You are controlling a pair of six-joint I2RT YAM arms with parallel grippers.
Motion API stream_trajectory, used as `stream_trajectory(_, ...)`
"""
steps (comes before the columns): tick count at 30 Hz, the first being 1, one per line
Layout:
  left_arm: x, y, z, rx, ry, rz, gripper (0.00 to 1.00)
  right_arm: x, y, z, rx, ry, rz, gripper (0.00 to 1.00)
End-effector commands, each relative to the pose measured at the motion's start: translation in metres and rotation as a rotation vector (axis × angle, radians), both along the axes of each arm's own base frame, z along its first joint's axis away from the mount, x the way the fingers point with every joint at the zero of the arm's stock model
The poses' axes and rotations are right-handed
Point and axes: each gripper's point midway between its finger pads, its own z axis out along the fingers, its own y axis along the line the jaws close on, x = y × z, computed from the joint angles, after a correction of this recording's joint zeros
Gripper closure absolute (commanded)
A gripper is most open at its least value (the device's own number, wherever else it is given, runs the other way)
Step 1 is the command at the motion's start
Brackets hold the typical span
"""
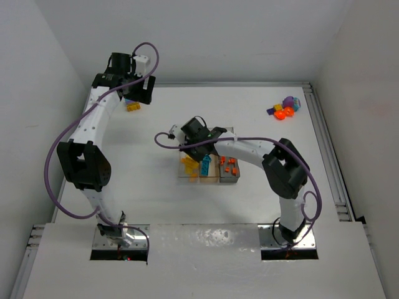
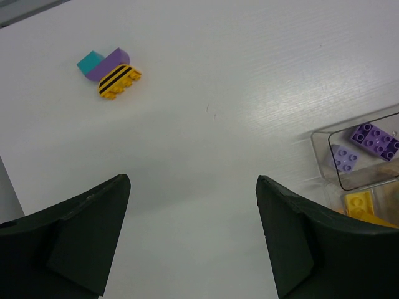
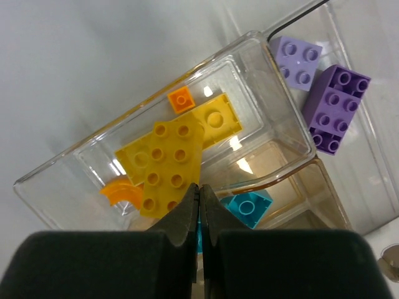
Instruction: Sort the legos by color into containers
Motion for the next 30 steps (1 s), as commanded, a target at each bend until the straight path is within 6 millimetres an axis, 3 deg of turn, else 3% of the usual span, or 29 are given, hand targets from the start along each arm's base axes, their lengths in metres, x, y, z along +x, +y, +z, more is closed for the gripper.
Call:
stream_trajectory(1, -0.002, 0.000, 0.021, -0.003, -0.056, -0.006, 0.20, -0.012, 0.009, 0.023, 0.076, 0.013, 0.029, 1.00)
stream_trajectory(8, 0.000, -0.002, 0.020, -0.010, -0.054, -0.010, 0.20, -0.031, 0.011, 0.014, 0.105, 0.088, 0.056, 1.00)
stream_trajectory(15, 0.001, 0.000, 0.020, -0.002, -0.056, -0.007, 0.20, -0.025, 0.017, 0.033, 0.138, 0.054, 0.057, 1.00)
stream_trajectory(18, 0.001, 0.002, 0.019, 0.006, -0.054, 0.002, 0.20, -0.018, 0.023, 0.055, 0.183, 0.016, 0.047, 1.00)
stream_trajectory(23, 0.001, 0.006, 0.018, 0.025, -0.052, 0.020, 0.19, 0.006, 0.024, 0.111, 0.302, -0.070, -0.045, 1.00)
stream_trajectory(27, 0.002, 0.010, 0.015, 0.034, -0.047, 0.032, 0.19, 0.034, 0.003, 0.151, 0.421, -0.073, -0.170, 1.00)
stream_trajectory(30, 0.004, 0.013, 0.010, 0.035, -0.036, 0.047, 0.19, 0.062, -0.034, 0.167, 0.511, -0.053, -0.319, 1.00)
